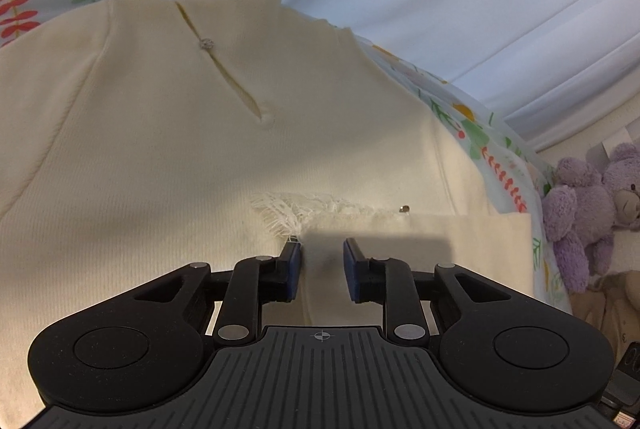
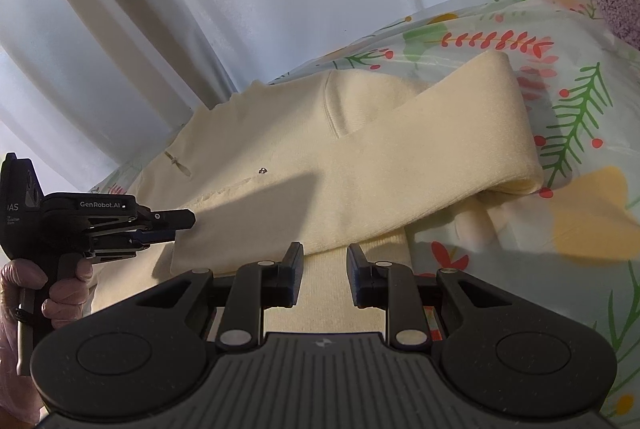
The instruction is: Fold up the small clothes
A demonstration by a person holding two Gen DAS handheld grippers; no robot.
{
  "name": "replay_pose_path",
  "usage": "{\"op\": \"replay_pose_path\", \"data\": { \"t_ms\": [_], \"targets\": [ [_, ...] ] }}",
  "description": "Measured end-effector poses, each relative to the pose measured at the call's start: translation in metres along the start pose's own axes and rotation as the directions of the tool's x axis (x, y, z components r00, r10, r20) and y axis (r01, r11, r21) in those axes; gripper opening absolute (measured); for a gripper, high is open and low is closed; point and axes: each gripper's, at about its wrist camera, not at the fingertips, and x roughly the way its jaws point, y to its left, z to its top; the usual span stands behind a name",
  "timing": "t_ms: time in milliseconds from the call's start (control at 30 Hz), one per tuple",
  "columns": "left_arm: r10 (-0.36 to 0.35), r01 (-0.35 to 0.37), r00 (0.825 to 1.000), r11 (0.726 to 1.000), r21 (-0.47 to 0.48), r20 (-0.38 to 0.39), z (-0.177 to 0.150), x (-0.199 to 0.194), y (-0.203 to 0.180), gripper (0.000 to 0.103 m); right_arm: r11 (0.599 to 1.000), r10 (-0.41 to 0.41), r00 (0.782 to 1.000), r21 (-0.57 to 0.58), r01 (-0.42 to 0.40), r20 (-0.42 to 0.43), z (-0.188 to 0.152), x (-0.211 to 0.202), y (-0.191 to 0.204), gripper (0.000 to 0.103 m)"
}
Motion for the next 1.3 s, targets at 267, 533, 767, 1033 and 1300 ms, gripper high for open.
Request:
{"op": "replay_pose_path", "data": {
  "t_ms": [267,533,767,1033,1300],
  "targets": [
    [0.042,-0.046,0.997,0.997,0.06,0.07,0.015,-0.02,-0.013,0.007,0.999,-0.034,0.999,-0.006,0.034,0.009,0.006,0.001,-0.002,0.023],
    [0.332,-0.351,0.916,0.935,0.046,0.227,0.044,-0.078,0.041,0.007,0.996,-0.092,0.995,0.018,0.091,0.046,0.027,0.008,-0.016,0.023],
    [0.294,-0.298,0.94,0.954,0.001,0.172,0.04,-0.079,0.087,0.009,0.99,-0.14,0.988,0.024,0.139,0.06,0.045,0.025,-0.021,0.023],
    [0.28,-0.293,0.939,0.955,0.038,0.201,0.044,-0.065,0.075,0.008,0.981,-0.193,0.98,0.01,0.193,0.039,0.056,0.044,-0.022,0.03],
    [0.258,-0.28,0.928,0.959,0.046,0.269,0.055,-0.079,0.066,0.008,0.975,-0.221,0.975,-0.019,0.221,0.03,0.065,0.062,-0.025,0.031]
  ]
}}
